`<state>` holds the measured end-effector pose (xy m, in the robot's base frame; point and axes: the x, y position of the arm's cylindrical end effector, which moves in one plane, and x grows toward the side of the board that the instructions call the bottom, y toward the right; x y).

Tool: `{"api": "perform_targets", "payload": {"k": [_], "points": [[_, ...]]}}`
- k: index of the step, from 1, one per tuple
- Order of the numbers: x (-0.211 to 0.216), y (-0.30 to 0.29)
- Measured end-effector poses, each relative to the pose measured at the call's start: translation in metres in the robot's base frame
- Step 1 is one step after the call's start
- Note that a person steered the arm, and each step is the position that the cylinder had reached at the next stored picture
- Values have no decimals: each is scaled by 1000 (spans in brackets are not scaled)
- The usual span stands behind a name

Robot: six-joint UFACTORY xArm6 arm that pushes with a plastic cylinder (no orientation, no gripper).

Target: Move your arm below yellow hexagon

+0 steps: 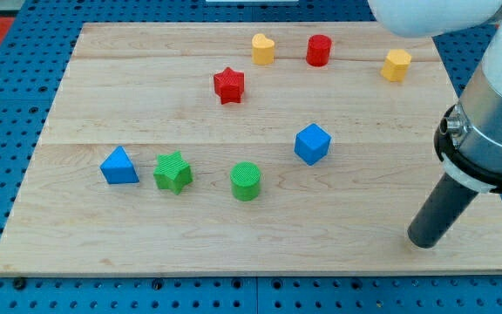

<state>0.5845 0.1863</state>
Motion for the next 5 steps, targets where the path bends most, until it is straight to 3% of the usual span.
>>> {"api": "perform_targets", "payload": {"k": [5], "points": [[-1, 7]]}}
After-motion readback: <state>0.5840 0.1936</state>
